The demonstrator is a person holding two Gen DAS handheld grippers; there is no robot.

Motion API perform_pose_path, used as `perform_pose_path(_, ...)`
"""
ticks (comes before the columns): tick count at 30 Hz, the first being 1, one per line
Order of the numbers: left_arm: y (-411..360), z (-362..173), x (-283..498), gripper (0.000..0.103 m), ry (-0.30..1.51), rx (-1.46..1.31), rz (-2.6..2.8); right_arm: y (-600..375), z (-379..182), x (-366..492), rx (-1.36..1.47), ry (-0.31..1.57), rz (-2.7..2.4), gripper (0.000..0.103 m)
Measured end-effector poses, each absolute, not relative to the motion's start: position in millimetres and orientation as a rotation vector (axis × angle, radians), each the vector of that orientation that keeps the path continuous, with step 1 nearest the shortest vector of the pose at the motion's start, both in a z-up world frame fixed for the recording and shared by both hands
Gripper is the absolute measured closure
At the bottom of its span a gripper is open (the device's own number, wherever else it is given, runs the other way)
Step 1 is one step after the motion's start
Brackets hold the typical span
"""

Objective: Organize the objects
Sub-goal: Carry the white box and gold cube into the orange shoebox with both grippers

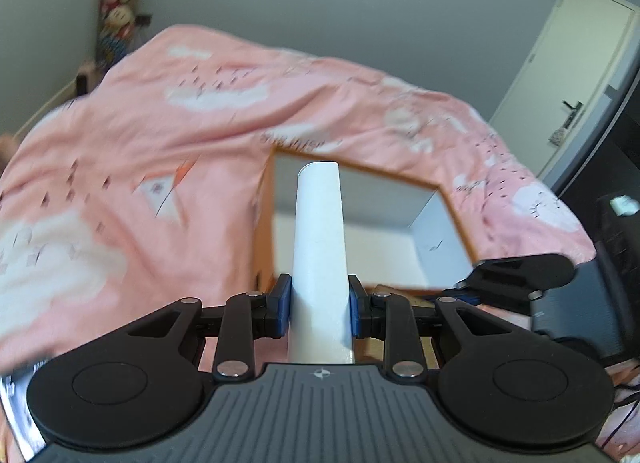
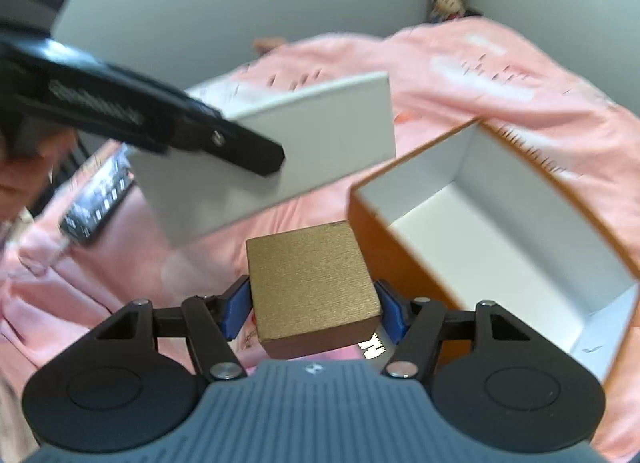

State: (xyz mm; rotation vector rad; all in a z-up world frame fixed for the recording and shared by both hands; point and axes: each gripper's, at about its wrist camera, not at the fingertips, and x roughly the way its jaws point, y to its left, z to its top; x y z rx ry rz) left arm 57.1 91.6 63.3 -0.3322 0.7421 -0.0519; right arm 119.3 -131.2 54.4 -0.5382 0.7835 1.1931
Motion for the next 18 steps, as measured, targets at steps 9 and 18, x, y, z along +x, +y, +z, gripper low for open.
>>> perform_pose_path(9, 46, 55, 153, 0.072, 0.748, -0.079, -0.034, -165, 100, 174, -0.481, 0.672, 0.948, 0.037)
perform_pose_path(18, 10, -22, 236, 0.072, 0.954, 0.189, 0.006, -155, 33, 260, -0.408, 0.881, 0.795, 0.037)
